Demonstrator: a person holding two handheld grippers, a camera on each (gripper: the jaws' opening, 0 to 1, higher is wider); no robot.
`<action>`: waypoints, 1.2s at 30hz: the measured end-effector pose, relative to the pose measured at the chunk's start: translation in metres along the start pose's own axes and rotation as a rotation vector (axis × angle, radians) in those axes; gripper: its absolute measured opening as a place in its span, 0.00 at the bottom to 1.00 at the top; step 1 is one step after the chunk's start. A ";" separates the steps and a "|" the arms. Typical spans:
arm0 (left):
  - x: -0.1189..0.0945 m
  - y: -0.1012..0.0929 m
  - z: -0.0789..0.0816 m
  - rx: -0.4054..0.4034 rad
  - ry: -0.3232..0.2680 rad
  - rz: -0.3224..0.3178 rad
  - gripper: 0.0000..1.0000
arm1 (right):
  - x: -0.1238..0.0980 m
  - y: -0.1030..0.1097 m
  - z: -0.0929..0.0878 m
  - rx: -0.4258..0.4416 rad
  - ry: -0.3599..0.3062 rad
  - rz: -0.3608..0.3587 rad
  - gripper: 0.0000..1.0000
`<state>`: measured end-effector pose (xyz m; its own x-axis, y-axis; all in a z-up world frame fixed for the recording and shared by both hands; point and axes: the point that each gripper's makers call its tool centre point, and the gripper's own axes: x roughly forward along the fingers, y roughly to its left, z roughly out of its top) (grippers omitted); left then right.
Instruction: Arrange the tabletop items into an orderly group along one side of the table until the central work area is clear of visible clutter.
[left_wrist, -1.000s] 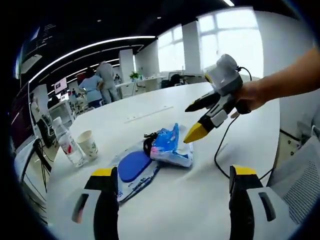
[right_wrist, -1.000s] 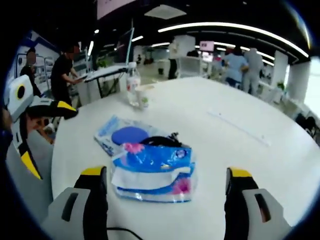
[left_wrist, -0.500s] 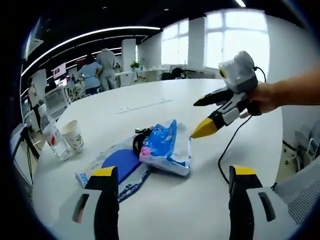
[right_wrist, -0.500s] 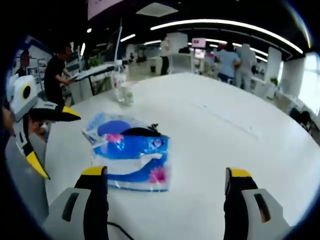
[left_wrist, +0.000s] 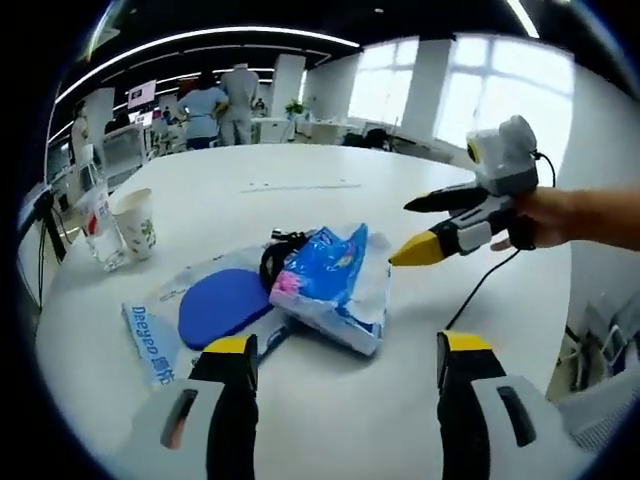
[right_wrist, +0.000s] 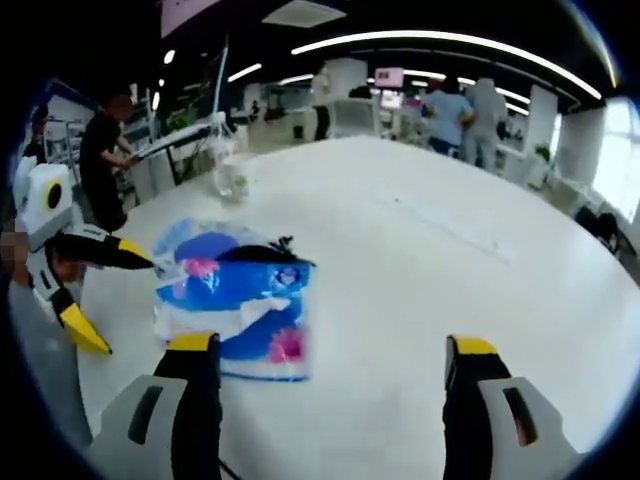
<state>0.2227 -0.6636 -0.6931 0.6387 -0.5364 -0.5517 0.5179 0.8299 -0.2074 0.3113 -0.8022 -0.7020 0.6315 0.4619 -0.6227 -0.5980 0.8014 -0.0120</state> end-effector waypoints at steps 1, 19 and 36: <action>0.002 0.000 -0.001 -0.014 0.004 0.004 0.73 | 0.001 0.000 -0.001 -0.001 0.003 0.000 0.90; 0.021 0.008 -0.012 -0.160 0.065 0.111 0.66 | 0.000 -0.015 -0.012 0.088 0.000 -0.034 0.84; 0.032 0.012 -0.017 -0.194 0.120 0.169 0.56 | 0.008 -0.016 -0.013 0.111 0.016 -0.037 0.77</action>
<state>0.2398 -0.6681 -0.7265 0.6290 -0.3753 -0.6809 0.2837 0.9262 -0.2484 0.3199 -0.8162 -0.7172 0.6439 0.4256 -0.6358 -0.5155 0.8554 0.0505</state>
